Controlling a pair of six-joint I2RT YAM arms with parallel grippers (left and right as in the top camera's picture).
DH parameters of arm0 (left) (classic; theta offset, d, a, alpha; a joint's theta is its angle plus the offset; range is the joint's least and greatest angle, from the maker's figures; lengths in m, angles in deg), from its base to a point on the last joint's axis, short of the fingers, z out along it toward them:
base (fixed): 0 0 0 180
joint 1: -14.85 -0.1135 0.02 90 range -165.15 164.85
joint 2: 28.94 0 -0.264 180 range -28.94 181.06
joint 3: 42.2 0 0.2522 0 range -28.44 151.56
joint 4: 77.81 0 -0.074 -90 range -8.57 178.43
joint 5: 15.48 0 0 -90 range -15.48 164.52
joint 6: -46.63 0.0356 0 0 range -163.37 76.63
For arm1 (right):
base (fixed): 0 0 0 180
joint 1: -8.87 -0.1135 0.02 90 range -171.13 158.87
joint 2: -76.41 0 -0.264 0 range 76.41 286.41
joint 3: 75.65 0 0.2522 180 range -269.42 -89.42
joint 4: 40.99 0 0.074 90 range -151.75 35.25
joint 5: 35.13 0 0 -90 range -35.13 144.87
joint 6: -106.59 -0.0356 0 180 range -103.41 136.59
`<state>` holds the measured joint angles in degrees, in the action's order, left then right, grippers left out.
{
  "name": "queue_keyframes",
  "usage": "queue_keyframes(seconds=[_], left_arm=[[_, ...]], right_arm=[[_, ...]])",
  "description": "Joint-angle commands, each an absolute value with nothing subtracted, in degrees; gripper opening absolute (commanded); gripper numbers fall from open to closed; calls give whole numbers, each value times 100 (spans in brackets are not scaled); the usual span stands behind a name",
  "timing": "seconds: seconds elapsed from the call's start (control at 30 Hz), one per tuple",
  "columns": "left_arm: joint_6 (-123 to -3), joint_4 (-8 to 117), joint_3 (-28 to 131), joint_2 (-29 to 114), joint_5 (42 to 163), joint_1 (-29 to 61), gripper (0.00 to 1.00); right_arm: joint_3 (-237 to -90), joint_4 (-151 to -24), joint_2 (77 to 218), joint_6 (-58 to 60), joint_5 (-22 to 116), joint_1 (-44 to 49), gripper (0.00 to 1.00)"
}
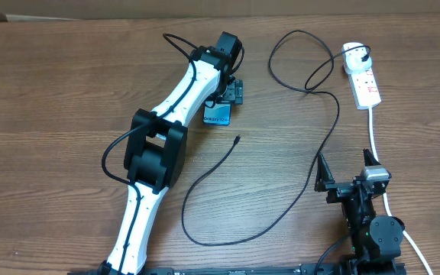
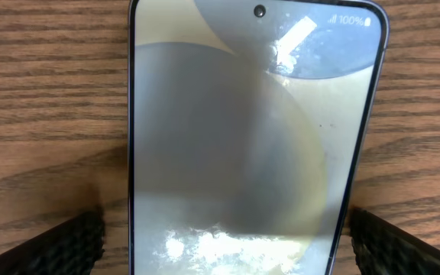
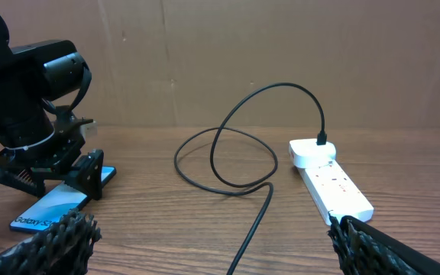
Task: Plug charger to phone and switch on socket
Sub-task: 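Lower the left gripper onto the phone and close on its edges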
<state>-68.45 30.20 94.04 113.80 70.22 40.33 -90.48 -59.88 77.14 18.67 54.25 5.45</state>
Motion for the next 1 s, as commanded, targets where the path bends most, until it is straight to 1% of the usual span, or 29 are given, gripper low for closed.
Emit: queue_keyframes(seconds=[0.0, 0.13, 0.47, 0.57, 0.8, 0.97], left_arm=[[-6758, 3044, 9246, 11426, 7097, 4039, 100], [-6762, 3044, 9246, 11426, 7099, 4039, 99], [-6782, 3041, 9246, 11426, 7116, 4039, 100], [-6780, 3039, 9246, 11426, 7114, 4039, 93], [-6780, 3022, 9246, 11426, 7097, 4039, 92], [-6780, 3022, 9246, 11426, 7099, 4039, 85]], right_arm=[[-8989, -5962, 7657, 1832, 5482, 530, 100], [-8989, -5960, 7657, 1832, 5482, 530, 100], [-8986, -5960, 7657, 1830, 5482, 530, 100], [-8989, -5960, 7657, 1830, 5482, 530, 100], [-8989, -5960, 7657, 1830, 5482, 530, 100], [-8986, -5960, 7657, 1832, 5482, 530, 100]])
